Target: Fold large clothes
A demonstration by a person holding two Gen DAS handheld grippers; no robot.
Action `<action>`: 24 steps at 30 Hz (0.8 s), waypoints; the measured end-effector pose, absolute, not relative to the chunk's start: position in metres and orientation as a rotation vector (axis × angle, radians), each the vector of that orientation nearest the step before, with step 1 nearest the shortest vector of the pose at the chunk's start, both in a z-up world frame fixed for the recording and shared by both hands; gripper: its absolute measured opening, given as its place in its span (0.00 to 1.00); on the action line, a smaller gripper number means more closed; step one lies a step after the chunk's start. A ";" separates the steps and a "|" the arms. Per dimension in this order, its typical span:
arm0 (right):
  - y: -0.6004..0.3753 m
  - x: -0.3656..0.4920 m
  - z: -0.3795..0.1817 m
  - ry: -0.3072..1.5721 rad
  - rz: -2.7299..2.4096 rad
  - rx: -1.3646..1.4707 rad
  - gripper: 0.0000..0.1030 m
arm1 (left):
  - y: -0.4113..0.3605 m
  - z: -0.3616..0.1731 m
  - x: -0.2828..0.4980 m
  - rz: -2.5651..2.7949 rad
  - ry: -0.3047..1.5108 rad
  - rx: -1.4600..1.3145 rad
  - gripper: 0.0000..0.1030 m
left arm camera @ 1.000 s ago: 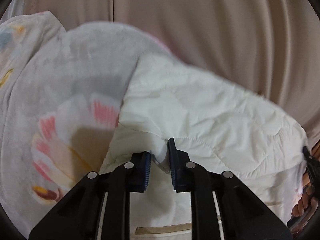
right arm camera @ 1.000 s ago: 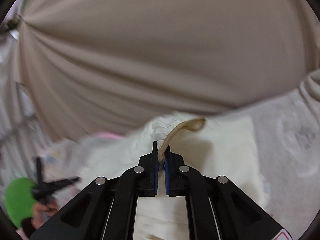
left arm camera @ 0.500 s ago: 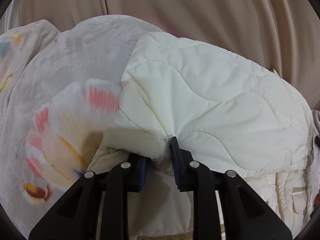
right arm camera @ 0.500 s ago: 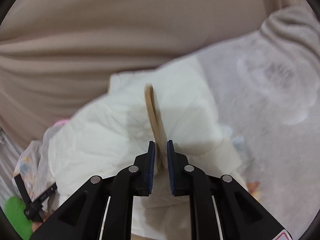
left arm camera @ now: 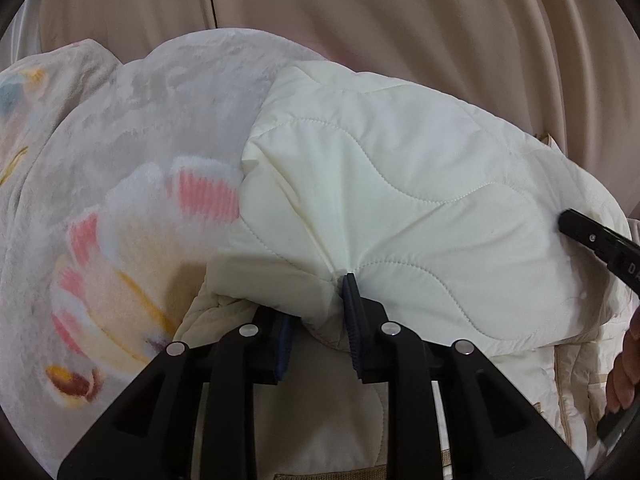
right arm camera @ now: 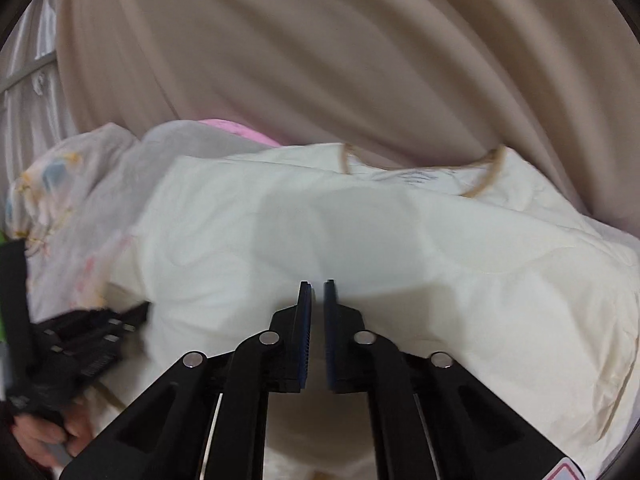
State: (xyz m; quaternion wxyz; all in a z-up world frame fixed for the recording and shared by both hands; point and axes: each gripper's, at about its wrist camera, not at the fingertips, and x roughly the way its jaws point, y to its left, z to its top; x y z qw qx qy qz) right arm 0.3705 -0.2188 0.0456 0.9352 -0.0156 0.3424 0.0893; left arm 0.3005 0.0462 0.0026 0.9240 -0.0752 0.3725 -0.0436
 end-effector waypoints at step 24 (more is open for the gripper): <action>-0.395 0.262 0.034 0.683 0.041 0.423 0.06 | 0.102 0.024 0.295 -0.102 0.816 -0.444 0.42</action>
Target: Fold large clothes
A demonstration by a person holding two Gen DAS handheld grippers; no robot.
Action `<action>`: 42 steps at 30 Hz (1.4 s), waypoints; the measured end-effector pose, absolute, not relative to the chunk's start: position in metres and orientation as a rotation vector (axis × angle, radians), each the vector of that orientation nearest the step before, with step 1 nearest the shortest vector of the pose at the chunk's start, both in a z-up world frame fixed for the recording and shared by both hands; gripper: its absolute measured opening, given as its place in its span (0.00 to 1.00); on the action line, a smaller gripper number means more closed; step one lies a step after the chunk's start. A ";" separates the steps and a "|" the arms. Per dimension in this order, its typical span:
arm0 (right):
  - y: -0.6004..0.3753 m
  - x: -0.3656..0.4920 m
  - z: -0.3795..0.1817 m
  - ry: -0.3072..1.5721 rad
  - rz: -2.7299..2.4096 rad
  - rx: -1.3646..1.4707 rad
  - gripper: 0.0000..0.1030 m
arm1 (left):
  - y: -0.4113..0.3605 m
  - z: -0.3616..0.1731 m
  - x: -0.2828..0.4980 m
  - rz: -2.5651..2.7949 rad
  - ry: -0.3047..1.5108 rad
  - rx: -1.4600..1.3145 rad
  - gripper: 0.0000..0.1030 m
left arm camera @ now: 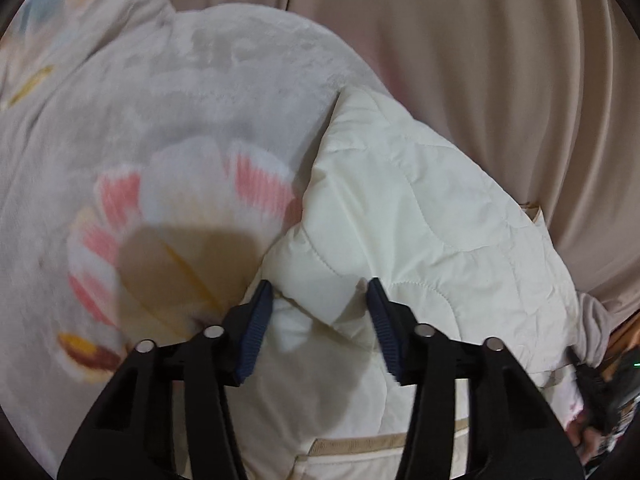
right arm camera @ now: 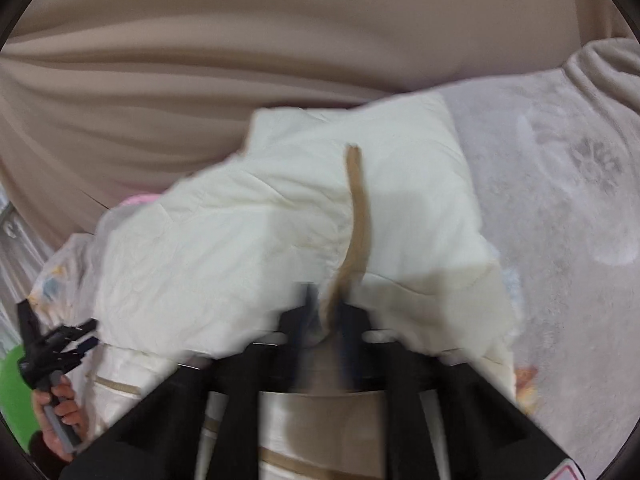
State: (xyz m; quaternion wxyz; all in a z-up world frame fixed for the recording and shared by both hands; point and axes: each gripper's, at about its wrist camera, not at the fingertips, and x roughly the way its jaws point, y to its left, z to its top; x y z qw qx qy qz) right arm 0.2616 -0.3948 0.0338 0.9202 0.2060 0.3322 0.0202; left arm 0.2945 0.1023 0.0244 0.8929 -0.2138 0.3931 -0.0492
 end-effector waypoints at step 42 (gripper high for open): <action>-0.395 -0.022 -0.027 0.796 -0.009 0.665 0.53 | 0.141 -0.003 0.068 -0.275 0.940 -0.438 0.29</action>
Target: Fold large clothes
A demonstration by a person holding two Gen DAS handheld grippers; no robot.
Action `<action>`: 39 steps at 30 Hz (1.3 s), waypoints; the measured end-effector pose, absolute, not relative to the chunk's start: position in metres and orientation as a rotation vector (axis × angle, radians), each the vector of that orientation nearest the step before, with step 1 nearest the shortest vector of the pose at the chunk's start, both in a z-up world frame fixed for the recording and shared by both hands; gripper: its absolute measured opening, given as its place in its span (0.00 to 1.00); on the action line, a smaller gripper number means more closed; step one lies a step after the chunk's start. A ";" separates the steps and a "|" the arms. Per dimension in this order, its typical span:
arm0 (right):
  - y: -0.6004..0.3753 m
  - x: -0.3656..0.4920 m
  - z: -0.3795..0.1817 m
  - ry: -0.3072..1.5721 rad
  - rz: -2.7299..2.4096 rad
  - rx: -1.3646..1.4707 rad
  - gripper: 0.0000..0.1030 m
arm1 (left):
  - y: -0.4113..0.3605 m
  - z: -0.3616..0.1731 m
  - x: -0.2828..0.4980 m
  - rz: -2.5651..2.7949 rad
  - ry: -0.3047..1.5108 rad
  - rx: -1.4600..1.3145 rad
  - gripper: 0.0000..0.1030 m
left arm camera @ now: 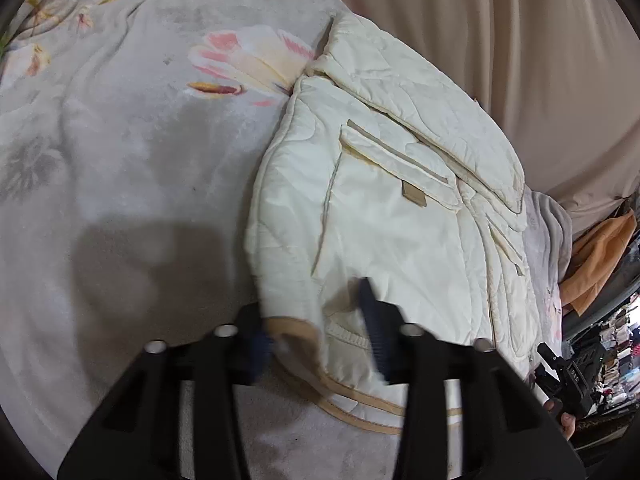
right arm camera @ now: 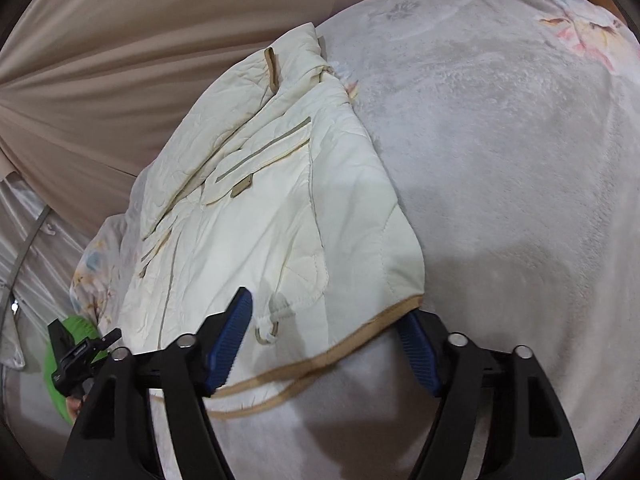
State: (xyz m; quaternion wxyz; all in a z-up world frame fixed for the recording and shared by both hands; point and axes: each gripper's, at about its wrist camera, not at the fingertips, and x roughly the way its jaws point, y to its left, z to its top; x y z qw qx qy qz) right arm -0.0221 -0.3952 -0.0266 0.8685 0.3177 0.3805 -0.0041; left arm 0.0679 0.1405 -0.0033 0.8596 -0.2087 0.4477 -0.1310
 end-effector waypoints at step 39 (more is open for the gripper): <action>-0.381 -0.047 0.083 0.361 0.072 0.597 0.07 | 0.115 0.077 0.071 -0.200 0.751 -0.208 0.09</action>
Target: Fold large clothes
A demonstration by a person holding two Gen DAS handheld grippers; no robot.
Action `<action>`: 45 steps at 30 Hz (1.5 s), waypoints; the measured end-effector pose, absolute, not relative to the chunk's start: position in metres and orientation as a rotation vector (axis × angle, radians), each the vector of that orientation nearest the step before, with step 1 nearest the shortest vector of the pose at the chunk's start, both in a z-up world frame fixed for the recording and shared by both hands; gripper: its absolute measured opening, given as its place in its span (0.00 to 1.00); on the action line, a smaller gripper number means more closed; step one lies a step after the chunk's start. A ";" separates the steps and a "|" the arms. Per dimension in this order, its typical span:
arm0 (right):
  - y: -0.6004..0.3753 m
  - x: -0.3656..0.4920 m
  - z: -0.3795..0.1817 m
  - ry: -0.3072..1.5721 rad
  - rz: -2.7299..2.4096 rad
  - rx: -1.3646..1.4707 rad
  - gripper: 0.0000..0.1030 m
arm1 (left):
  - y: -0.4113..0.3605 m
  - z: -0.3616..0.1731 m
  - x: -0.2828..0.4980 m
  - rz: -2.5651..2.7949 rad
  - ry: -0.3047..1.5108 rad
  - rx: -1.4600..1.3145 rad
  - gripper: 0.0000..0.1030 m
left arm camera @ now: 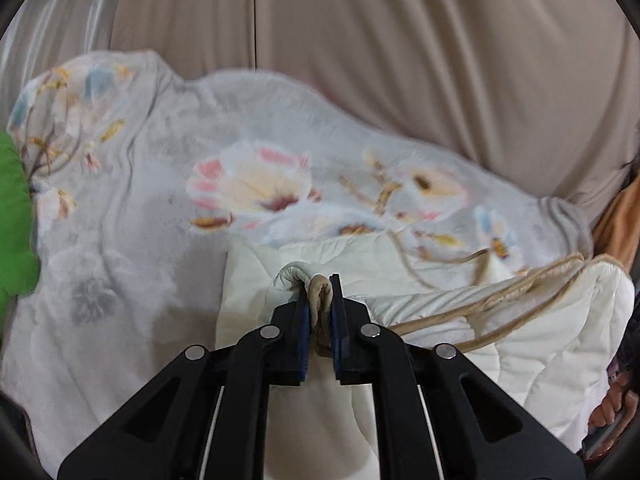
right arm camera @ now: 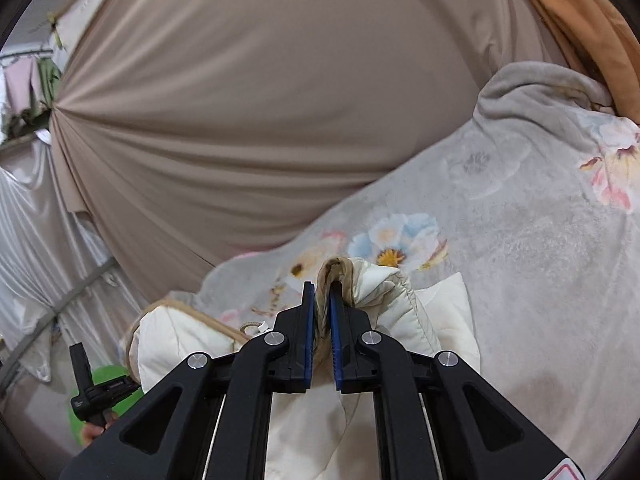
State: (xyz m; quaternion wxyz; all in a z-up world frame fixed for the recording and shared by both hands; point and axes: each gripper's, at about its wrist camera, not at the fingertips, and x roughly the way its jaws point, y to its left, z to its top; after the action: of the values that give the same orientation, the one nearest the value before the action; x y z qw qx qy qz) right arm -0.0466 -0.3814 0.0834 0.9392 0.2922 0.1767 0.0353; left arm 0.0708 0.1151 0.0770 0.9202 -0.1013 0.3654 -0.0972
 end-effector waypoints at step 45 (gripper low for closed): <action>-0.383 -0.039 0.088 0.324 0.012 0.428 0.03 | 0.132 0.075 0.088 -0.195 0.693 -0.230 0.11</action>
State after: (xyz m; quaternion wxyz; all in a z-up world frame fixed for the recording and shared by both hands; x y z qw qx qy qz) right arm -0.0390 -0.3831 0.0878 0.9642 0.2114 0.1599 0.0060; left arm 0.0883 0.1323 0.0749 0.9294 -0.1125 0.3383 -0.0953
